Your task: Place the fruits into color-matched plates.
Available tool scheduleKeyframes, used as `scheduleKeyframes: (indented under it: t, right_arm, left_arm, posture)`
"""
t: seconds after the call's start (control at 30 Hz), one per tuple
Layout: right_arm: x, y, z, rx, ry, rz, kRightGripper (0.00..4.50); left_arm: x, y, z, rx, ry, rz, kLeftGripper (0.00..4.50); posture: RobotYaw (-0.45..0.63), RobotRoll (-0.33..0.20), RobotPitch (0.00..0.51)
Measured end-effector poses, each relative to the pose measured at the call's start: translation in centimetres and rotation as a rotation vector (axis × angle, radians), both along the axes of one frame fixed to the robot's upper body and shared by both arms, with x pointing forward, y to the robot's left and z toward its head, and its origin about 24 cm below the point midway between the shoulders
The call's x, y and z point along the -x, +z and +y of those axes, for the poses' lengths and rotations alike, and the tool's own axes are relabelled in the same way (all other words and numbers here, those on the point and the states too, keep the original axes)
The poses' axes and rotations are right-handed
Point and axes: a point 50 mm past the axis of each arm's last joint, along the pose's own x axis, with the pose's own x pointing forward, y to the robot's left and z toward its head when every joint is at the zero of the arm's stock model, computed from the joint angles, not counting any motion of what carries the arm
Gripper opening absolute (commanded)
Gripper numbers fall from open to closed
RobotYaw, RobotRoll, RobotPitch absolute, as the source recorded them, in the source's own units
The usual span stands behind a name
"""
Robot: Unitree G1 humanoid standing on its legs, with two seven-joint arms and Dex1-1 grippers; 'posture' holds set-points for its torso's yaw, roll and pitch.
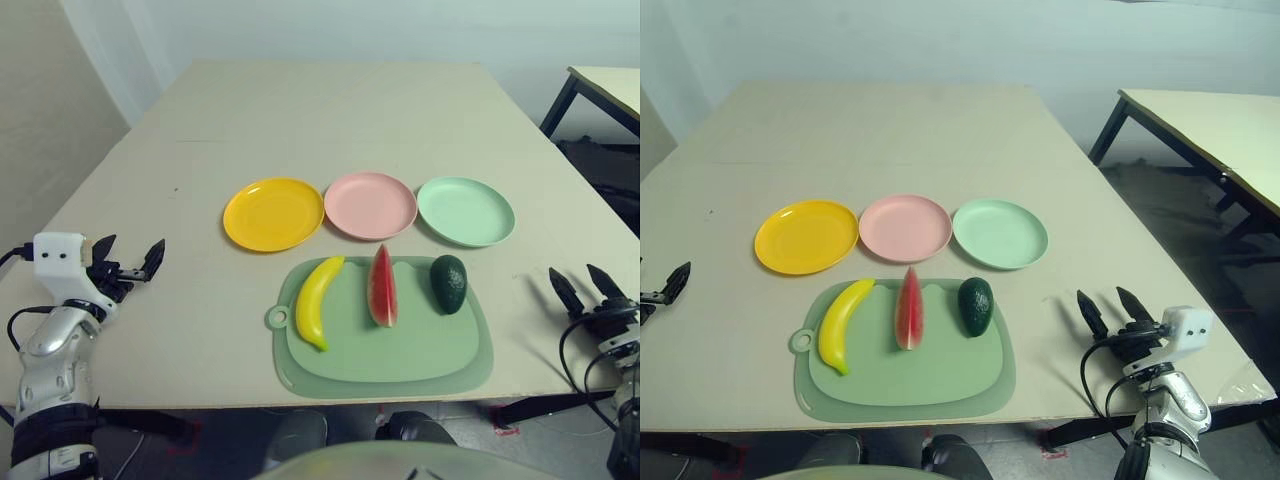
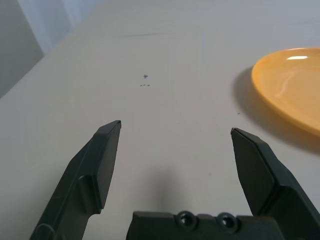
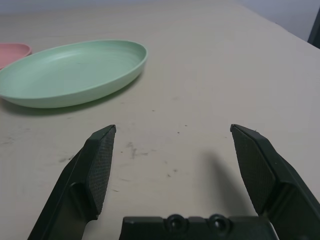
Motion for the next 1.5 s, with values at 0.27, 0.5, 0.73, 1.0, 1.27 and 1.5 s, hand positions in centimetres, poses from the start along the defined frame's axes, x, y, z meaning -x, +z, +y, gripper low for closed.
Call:
scheduleKeyframes:
  t: [0.27,0.5,0.73,1.0,1.27,1.5]
  right_arm:
    - [-0.1,0.0,0.1,-0.012,0.017,0.006,4.50]
    - [0.6,0.0,0.1,0.011,0.082,0.004,4.50]
    - [2.3,1.0,-0.4,0.056,0.217,0.012,4.50]
    - [4.7,4.5,2.8,0.100,0.485,0.026,4.50]
    - [0.4,12.2,4.7,0.498,0.629,0.052,4.50]
    - [-2.2,18.0,11.0,0.915,0.950,0.008,4.50]
  left_arm:
    - [-0.3,0.4,-6.4,0.013,-0.580,0.005,4.48]
    - [0.5,0.6,-9.8,-0.091,-1.069,0.166,4.48]
    - [0.8,1.7,-10.9,-0.160,-1.269,0.157,4.48]
    - [0.1,1.6,-13.1,-0.151,-1.356,0.107,4.48]
    - [-0.8,2.2,-12.7,-0.177,-1.386,0.120,4.48]
    - [-1.5,2.5,-12.2,-0.197,-1.362,0.111,4.48]
  posture:
    - [0.12,0.000,0.000]
    - [0.07,0.000,0.000]
    - [0.03,0.000,0.000]
    - [-0.06,0.000,0.000]
    - [-0.10,0.000,0.000]
    - [-0.09,0.000,0.000]
